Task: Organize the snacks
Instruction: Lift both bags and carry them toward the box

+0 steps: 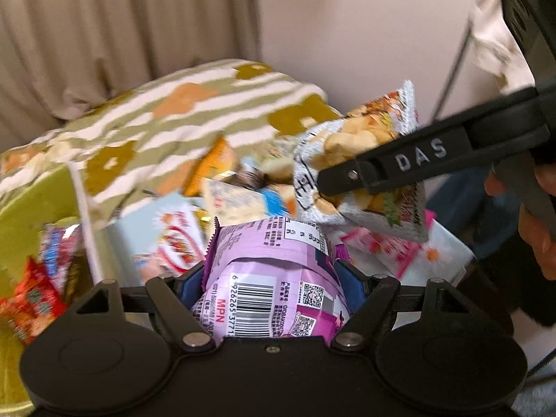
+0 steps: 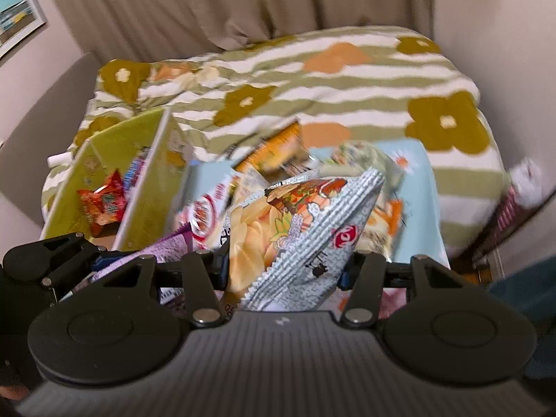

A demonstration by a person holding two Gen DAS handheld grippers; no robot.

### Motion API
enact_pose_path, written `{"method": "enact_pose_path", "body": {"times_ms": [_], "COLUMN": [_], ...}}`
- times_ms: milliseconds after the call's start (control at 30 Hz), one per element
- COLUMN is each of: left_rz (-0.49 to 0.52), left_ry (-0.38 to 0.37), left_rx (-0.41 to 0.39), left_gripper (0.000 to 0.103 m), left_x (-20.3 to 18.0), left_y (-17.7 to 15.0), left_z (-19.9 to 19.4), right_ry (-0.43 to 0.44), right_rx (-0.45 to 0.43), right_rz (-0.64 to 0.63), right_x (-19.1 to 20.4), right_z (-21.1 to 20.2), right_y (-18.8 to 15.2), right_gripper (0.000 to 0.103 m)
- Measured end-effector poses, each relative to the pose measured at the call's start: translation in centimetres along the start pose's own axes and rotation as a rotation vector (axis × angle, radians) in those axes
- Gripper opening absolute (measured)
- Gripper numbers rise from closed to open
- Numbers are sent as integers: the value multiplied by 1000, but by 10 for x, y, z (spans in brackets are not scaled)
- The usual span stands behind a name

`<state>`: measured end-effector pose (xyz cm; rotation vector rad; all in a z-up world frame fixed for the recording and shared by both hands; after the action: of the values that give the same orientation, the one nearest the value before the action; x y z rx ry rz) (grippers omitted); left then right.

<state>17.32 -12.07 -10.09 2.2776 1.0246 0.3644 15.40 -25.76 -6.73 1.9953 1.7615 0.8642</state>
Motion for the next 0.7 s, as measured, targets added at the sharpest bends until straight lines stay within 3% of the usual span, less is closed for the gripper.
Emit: {"method": "enact_pose_path", "body": {"times_ms": [400,700], "left_rz": [-207,-300], "left_ry": [195,312], "left_rx": [-70,-77], "left_gripper": [80,80], "left_x": [91,173], "left_y": [4,-11], "left_z": [-57,-76], "right_ry": [160,213], "right_rx": [-45,-54], "right_rz": [-155,-224], "right_x": [90,166], "right_z": [19,48], "right_y": [52,79], "right_gripper": [67,67]}}
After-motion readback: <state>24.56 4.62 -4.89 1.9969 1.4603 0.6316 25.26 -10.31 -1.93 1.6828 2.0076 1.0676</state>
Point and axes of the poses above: each gripper's, at about its wrist camera, not at the fingertips, and z roughly the way its jaws point, x to its left, y to its top, the point moved 7 cm from there along z, roughly the way its jaws point, and after that the axes turned 2 degrees about -z, right-handed, at the moved point
